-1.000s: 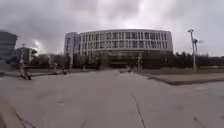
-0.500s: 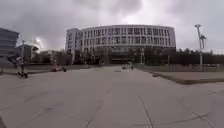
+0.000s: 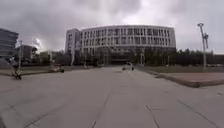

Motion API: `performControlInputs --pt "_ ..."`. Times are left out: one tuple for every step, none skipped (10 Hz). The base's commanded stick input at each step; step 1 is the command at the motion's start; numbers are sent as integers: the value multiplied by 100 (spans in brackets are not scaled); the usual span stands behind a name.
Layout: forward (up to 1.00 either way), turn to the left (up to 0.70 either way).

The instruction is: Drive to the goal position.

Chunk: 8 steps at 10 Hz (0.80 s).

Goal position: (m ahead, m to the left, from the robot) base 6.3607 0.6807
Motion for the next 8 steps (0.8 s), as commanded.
performControlInputs --pt "85 0" --pt "85 -1" --pt "85 -2" --pt "85 -4" --pt "85 -4" --pt "85 -4" --pt "85 -4" --pt "85 -4"
